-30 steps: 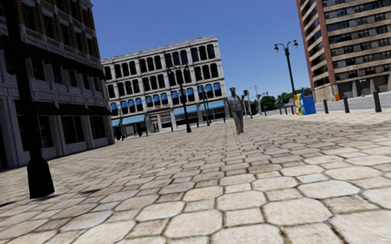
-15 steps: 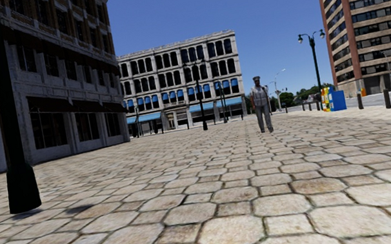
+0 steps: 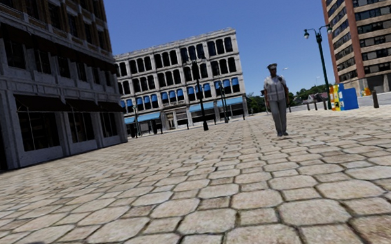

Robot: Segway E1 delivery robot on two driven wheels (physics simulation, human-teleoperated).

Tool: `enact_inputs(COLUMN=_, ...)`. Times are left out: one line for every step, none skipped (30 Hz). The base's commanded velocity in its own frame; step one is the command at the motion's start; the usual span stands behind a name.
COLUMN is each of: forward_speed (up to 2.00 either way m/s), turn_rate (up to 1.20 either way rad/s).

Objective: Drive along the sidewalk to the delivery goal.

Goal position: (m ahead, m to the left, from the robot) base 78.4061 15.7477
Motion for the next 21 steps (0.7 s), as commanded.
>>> enact_inputs(forward_speed=2.0, turn_rate=0.0)
enact_inputs(forward_speed=2.0, turn_rate=0.0)
enact_inputs(forward_speed=2.0, turn_rate=0.0)
enact_inputs(forward_speed=2.0, turn_rate=0.0)
enact_inputs(forward_speed=2.0, turn_rate=0.0)
enact_inputs(forward_speed=2.0, turn_rate=0.0)
enact_inputs(forward_speed=2.0, turn_rate=0.0)
enact_inputs(forward_speed=2.0, turn_rate=0.0)
enact_inputs(forward_speed=2.0, turn_rate=0.0)
enact_inputs(forward_speed=2.0, turn_rate=-0.02)
enact_inputs(forward_speed=2.0, turn_rate=-0.02)
enact_inputs(forward_speed=2.0, turn_rate=-0.14)
enact_inputs(forward_speed=2.0, turn_rate=-0.19)
enact_inputs(forward_speed=2.0, turn_rate=-0.2)
enact_inputs(forward_speed=2.0, turn_rate=-0.2)
enact_inputs(forward_speed=2.0, turn_rate=-0.2)
enact_inputs(forward_speed=2.0, turn_rate=-0.2)
enact_inputs(forward_speed=2.0, turn_rate=-0.21)
enact_inputs(forward_speed=2.0, turn_rate=-0.21)
enact_inputs(forward_speed=2.0, turn_rate=-0.21)
enact_inputs(forward_speed=2.0, turn_rate=-0.22)
